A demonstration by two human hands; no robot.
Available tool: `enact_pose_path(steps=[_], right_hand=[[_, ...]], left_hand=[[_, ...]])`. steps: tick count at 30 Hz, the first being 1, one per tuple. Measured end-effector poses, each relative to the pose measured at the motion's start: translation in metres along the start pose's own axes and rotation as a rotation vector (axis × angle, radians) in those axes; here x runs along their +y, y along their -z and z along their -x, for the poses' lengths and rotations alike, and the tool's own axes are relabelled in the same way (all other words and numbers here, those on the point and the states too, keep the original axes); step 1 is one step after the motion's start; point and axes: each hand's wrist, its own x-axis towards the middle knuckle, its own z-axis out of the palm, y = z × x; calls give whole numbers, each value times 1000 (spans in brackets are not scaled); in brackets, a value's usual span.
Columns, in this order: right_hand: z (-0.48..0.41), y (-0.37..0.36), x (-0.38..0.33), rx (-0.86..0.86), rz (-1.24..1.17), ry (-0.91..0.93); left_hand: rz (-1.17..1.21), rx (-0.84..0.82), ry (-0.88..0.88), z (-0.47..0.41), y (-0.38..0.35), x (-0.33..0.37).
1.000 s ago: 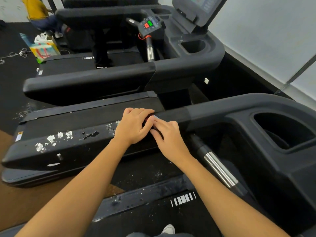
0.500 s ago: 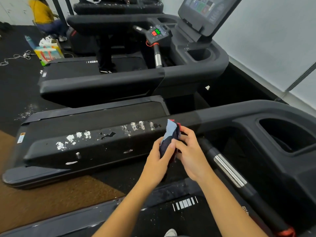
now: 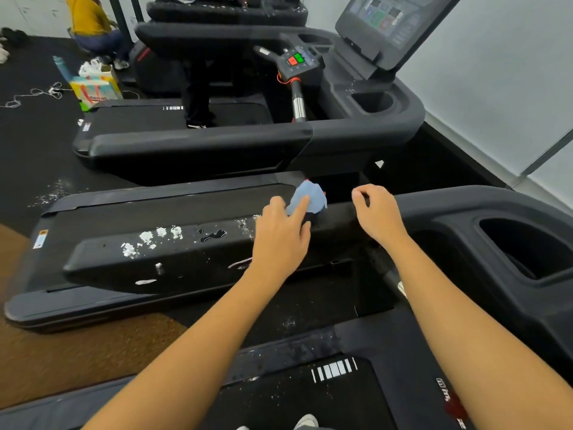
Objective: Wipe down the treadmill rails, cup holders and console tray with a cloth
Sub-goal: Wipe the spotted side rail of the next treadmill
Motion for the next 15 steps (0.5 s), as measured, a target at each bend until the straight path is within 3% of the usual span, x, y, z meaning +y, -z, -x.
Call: enact_pose_path(steps=[5,8,15], right_hand=[[-10,-36,14,-138,357,5],[-11,-37,15,-160,409,13],[-10,-39,18,-108,466,68]], left_hand=[[-68,-159,-54,-19,-35,-1],[-84,-203,-53,-29,-40,1],[-140,-29,-236,10,-42,-4]])
